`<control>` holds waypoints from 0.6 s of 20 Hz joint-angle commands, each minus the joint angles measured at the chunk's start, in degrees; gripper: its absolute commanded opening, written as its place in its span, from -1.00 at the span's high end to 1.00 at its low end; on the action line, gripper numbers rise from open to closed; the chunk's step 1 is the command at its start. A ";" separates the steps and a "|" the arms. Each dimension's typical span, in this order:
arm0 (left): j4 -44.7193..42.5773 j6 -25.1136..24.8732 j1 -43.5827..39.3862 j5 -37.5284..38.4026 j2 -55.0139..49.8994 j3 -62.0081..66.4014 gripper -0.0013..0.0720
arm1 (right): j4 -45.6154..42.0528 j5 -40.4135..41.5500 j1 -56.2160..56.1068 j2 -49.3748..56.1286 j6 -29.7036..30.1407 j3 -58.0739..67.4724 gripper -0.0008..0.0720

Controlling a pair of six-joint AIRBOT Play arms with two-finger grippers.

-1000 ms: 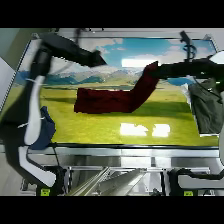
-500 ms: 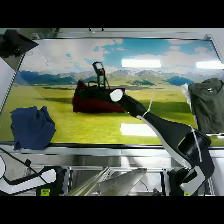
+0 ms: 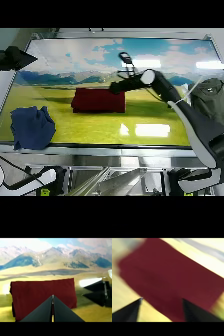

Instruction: Fold the shirts.

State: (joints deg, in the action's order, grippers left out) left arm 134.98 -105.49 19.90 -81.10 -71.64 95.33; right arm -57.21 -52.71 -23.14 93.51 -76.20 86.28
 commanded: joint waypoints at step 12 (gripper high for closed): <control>-0.02 -0.59 0.13 0.15 0.17 -0.79 0.91 | 29.94 -1.46 6.95 17.20 7.48 -5.55 -0.59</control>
State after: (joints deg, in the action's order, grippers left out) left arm 135.00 -106.02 19.97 -81.01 -71.48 94.56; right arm -35.31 -54.54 -14.68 108.36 -72.51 80.71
